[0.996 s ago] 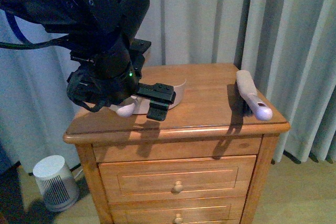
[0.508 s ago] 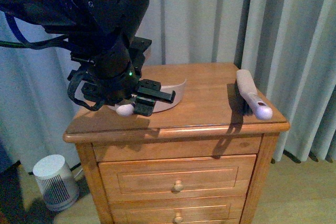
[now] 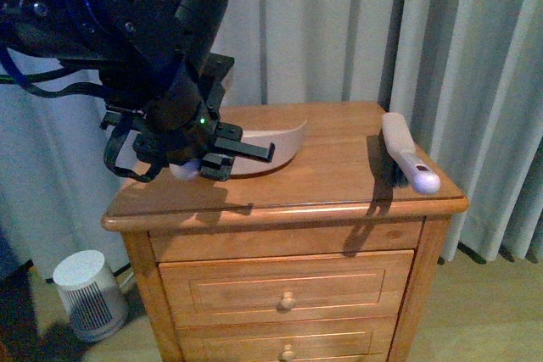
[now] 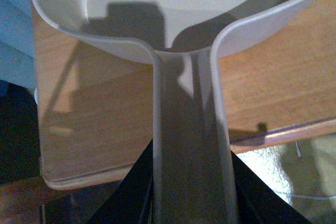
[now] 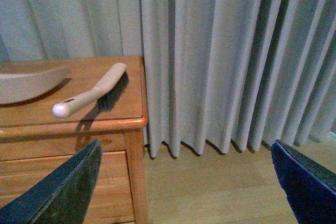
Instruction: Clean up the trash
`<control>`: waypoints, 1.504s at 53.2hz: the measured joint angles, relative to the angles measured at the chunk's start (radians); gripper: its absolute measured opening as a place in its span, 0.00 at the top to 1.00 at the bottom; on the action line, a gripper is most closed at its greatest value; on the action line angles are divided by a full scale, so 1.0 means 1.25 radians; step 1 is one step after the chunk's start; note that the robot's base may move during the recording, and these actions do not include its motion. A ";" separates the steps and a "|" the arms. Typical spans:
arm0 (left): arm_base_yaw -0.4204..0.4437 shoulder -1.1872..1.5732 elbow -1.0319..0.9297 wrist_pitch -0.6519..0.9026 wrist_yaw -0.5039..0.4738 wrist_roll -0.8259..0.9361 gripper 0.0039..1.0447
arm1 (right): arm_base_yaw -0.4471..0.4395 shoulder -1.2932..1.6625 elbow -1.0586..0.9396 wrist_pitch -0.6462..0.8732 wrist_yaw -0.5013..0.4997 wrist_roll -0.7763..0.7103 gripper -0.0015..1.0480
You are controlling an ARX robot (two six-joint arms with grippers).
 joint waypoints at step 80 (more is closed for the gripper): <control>0.439 -1.474 -0.974 0.070 0.355 0.118 0.74 | 0.000 0.000 0.000 0.000 0.000 0.000 0.07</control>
